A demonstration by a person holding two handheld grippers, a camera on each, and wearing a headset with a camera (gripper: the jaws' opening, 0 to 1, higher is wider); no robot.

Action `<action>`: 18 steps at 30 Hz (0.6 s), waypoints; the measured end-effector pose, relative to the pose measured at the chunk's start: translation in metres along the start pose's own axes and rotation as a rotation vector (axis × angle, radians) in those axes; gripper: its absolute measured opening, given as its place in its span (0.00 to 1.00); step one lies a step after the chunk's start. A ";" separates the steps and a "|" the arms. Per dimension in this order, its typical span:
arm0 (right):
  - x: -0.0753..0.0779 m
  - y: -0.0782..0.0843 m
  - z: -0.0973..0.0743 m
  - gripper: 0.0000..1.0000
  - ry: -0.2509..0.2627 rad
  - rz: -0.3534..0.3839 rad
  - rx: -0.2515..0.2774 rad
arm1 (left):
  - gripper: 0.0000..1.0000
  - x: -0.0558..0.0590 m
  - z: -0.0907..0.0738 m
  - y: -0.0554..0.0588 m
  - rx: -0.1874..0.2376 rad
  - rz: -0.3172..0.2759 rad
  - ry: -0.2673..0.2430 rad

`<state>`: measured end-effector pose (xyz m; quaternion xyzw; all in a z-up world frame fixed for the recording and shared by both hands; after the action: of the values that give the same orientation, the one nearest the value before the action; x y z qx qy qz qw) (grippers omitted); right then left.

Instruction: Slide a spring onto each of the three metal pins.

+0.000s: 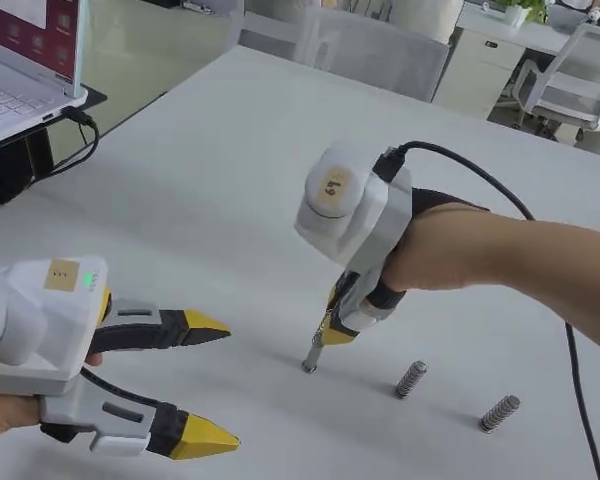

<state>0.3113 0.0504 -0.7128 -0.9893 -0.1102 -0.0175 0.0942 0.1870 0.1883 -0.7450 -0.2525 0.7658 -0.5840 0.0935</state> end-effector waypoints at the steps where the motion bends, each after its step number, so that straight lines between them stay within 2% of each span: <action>1: 0.000 0.000 0.003 0.08 0.000 0.001 -0.001 | 0.58 0.000 0.000 0.000 -0.001 0.000 0.000; 18: -0.002 0.002 0.031 0.08 0.005 0.005 -0.018 | 0.58 0.001 0.001 0.001 -0.001 -0.005 -0.004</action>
<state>0.3102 0.0540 -0.7438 -0.9903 -0.1074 -0.0208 0.0858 0.1865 0.1876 -0.7457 -0.2556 0.7652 -0.5835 0.0934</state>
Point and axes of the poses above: the centre of the closed fingertips' face, and the gripper's own axes: z roughly forward along the fingers, x roughly to its right, y roughly out of its underside, the point moved 9 cm from there along -z, roughly backward along the fingers, and after that the axes turned 6 degrees about -z, right-handed, at the moved point
